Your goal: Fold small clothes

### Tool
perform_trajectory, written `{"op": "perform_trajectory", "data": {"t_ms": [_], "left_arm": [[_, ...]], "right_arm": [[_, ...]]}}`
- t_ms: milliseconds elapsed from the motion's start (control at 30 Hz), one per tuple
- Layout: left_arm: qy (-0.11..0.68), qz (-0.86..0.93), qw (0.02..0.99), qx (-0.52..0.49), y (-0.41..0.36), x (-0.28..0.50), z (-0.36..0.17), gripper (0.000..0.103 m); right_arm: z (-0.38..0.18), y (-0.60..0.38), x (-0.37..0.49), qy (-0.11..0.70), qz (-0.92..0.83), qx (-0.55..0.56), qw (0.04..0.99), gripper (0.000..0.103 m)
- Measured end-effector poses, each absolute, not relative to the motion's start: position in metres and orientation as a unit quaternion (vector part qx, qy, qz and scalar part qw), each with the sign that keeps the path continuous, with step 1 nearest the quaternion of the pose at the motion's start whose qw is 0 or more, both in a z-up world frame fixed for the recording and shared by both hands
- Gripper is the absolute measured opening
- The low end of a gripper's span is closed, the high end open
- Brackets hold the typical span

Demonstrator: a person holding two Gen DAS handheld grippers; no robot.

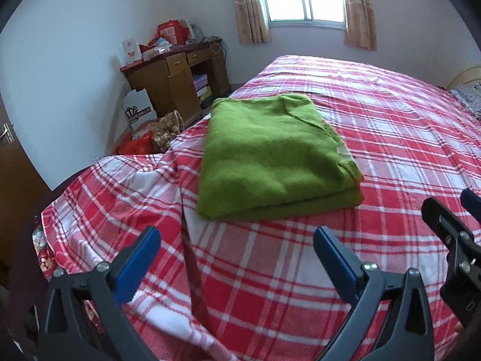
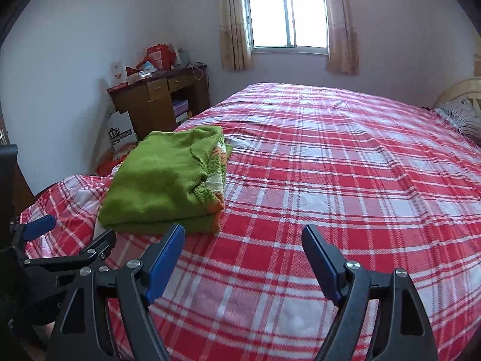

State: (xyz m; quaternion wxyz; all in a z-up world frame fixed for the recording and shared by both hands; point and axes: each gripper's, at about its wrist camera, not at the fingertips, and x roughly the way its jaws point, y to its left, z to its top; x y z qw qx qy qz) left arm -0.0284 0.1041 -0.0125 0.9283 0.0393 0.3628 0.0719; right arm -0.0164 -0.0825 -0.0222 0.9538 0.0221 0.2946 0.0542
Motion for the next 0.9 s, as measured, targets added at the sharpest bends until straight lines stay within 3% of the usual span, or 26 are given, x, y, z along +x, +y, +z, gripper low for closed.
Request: {"op": "perform_trajectory", "data": {"t_ms": [267, 900], "left_arm": [[0.348, 0.053, 0.936, 0.029, 0.103, -0.053, 0.001, 0.103], [0.236, 0.055, 0.969, 0.042, 0.100, -0.120, 0.074, 0.103]], "right_arm": [[-0.014, -0.084, -0.035, 0.308, 0.036, 0.017, 0.951, 0.081], [0.073, -0.088, -0.114, 0.182, 0.005, 0.026, 0.983, 0.082]]}}
